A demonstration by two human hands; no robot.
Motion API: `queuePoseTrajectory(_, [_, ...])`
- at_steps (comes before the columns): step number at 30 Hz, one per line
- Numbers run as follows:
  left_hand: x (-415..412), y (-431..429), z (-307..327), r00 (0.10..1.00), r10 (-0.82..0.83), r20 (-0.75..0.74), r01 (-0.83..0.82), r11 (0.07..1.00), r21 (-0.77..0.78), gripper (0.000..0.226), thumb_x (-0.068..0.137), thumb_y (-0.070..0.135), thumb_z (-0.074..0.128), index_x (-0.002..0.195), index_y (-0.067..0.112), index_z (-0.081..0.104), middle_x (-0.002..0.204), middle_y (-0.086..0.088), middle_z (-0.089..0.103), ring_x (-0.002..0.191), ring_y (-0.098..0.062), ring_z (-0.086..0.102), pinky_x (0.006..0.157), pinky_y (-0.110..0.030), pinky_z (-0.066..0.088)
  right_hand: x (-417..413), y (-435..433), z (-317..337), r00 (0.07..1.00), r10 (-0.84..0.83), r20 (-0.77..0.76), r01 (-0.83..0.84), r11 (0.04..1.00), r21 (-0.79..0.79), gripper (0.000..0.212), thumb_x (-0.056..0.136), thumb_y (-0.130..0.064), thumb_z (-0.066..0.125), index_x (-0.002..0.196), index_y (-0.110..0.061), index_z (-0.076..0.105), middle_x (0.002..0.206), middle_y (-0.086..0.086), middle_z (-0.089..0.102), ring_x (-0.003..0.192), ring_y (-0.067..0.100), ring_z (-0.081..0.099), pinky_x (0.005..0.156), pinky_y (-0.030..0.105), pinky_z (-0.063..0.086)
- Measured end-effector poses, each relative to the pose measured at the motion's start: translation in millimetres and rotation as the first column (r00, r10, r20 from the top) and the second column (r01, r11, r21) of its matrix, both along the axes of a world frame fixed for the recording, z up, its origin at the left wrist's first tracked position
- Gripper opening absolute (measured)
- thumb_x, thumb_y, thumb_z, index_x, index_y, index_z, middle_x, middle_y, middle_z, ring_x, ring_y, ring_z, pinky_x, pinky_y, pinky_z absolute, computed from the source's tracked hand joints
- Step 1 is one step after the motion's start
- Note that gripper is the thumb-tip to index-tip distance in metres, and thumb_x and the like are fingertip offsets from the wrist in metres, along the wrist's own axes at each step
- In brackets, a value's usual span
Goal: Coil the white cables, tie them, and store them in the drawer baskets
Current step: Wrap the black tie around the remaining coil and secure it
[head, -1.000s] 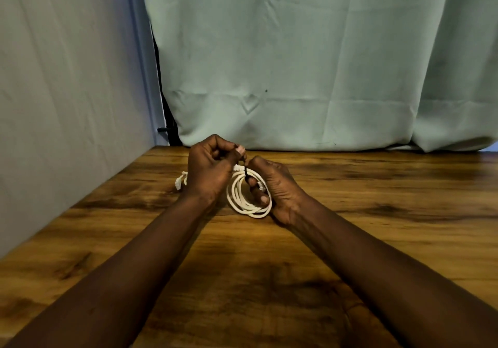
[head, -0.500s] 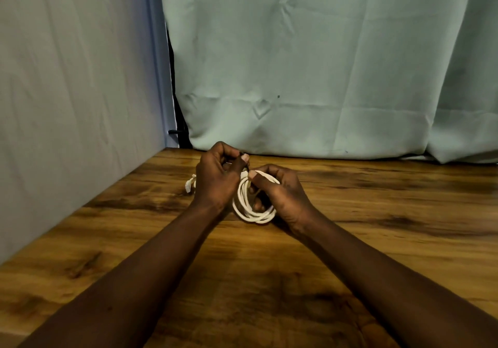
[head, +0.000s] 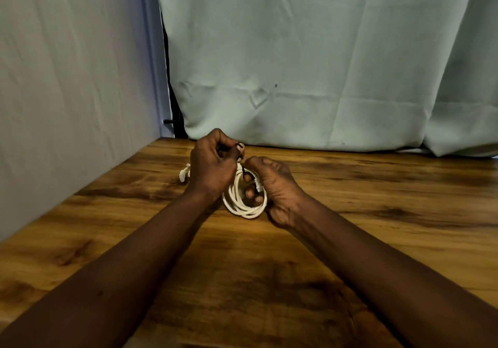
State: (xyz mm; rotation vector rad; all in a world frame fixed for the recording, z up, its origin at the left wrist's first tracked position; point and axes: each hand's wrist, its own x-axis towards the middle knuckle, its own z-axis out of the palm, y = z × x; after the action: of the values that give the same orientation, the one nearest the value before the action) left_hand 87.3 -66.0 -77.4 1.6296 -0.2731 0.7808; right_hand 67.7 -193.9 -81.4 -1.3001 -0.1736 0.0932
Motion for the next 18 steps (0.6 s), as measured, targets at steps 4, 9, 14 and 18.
queuePoseTrajectory(4, [-3,1,-5,1.0,-0.001,0.021,0.001,1.0,-0.013,0.013,0.087,0.008,0.078,0.082,0.012,0.067,0.075,0.001,0.072,0.072,-0.014,0.069,0.068,-0.037,0.057,-1,1,-1,0.999,-0.012,0.04,0.013,1.0,-0.024,0.014,0.096,-0.019,0.067,0.085,-0.012,0.062,0.061,0.003,0.058,0.038,0.017,0.049,0.037,0.017,0.034])
queuePoseTrajectory(9, [2,-7,-1,0.999,0.032,0.014,-0.032,0.999,-0.015,0.019,0.087,0.008,0.077,0.076,0.019,0.065,0.072,0.005,0.07,0.069,-0.015,0.067,0.068,-0.045,0.057,-2,-1,0,0.997,-0.056,0.046,0.054,0.998,0.026,0.022,0.097,-0.019,0.068,0.077,-0.014,0.06,0.056,0.002,0.055,0.038,0.016,0.049,0.038,0.019,0.037])
queuePoseTrajectory(14, [4,0,-7,0.999,0.03,0.043,-0.028,0.999,-0.039,0.012,0.086,0.01,0.079,0.083,0.015,0.068,0.078,-0.007,0.073,0.076,-0.037,0.07,0.067,-0.056,0.057,-1,-2,-10,0.984,-0.057,0.166,0.066,0.997,-0.046,0.015,0.099,-0.02,0.067,0.096,-0.005,0.066,0.056,0.004,0.056,0.044,0.02,0.053,0.044,0.024,0.046])
queuePoseTrajectory(18, [2,6,-3,0.994,0.051,0.092,-0.048,0.998,-0.03,0.01,0.088,0.014,0.079,0.087,0.018,0.07,0.078,-0.01,0.072,0.075,-0.042,0.067,0.063,-0.056,0.056,6,-1,-13,0.974,-0.053,0.22,0.063,0.997,-0.04,0.021,0.101,-0.019,0.065,0.103,0.002,0.067,0.06,0.005,0.059,0.053,0.018,0.052,0.052,0.027,0.044])
